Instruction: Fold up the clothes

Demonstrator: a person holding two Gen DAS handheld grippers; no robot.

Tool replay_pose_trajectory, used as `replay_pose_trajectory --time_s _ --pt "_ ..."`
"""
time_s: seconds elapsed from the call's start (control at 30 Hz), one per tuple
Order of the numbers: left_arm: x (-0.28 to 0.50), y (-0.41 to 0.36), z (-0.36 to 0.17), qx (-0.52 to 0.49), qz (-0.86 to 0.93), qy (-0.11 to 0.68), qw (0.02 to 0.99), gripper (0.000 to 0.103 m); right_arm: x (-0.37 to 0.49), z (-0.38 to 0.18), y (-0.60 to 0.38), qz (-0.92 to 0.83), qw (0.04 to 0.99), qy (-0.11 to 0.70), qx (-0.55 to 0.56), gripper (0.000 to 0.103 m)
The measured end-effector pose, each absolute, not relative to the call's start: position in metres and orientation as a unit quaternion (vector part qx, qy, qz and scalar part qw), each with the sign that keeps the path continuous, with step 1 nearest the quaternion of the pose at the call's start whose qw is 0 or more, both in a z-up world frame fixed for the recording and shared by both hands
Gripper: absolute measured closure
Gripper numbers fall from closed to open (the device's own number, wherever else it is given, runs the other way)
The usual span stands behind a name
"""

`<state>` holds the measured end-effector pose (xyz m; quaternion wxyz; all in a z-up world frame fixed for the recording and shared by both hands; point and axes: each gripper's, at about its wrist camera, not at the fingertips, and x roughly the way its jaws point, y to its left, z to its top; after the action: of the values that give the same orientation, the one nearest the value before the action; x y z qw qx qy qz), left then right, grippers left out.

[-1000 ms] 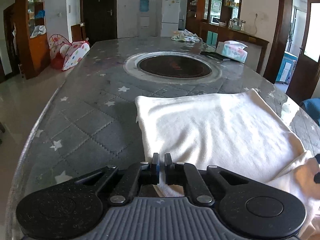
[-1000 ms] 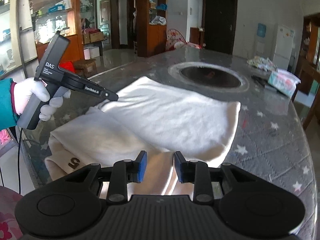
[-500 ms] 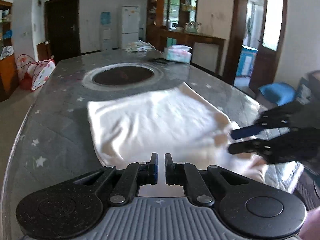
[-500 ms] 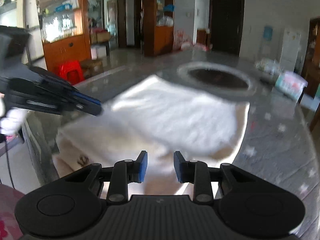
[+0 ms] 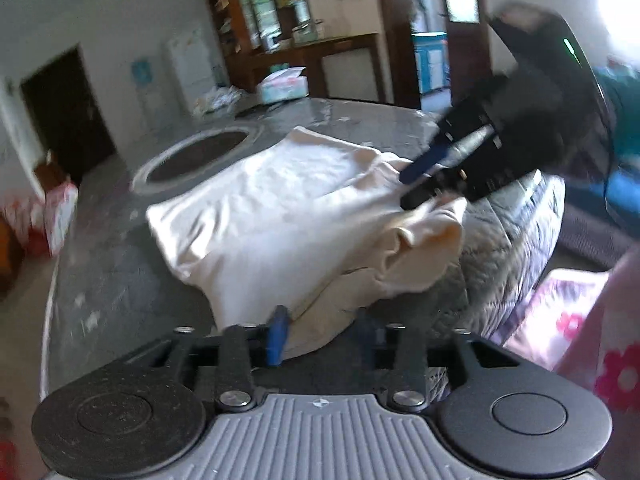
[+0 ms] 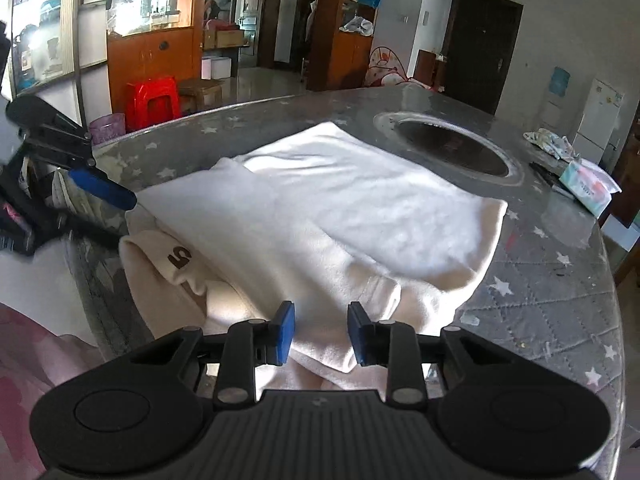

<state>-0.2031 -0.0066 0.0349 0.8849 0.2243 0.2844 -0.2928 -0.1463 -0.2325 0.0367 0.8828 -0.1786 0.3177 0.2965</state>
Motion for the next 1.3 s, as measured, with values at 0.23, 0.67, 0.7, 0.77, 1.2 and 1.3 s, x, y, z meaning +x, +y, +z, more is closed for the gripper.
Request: replay_pose_trajectory --time_s 0.23,0.67,0.7,0.77,1.2,1.3 --pt "-0.205 -0.029 0.018 0.269 -0.309 0.242 0.880 0.060 -0.168 0.047 -0.237 0.304 0.876 0.309 -0.211 0.066" --pt "-0.154 -0.019 0.047 0.152 -0.320 0.248 0.902 0.094 -0.181 0.035 -0.229 0.331 0.858 0.270 -0.284 0.046" --pt "-0.150 -0.019 0.049 0.145 -0.322 0.251 0.901 0.094 -0.181 0.033 -0.227 0.333 0.858 0.265 -0.289 0.046" --pt "-0.141 -0.018 0.050 0.136 -0.323 0.256 0.901 0.094 -0.180 0.030 -0.224 0.337 0.856 0.255 -0.299 0.047" --pt "-0.153 -0.005 0.034 0.160 -0.331 0.267 0.891 0.073 -0.135 0.041 -0.229 0.347 0.850 0.330 -0.218 0.090" --pt "-0.168 0.000 0.029 0.175 -0.323 0.262 0.892 0.062 -0.131 0.045 -0.227 0.350 0.848 0.336 -0.213 0.090"
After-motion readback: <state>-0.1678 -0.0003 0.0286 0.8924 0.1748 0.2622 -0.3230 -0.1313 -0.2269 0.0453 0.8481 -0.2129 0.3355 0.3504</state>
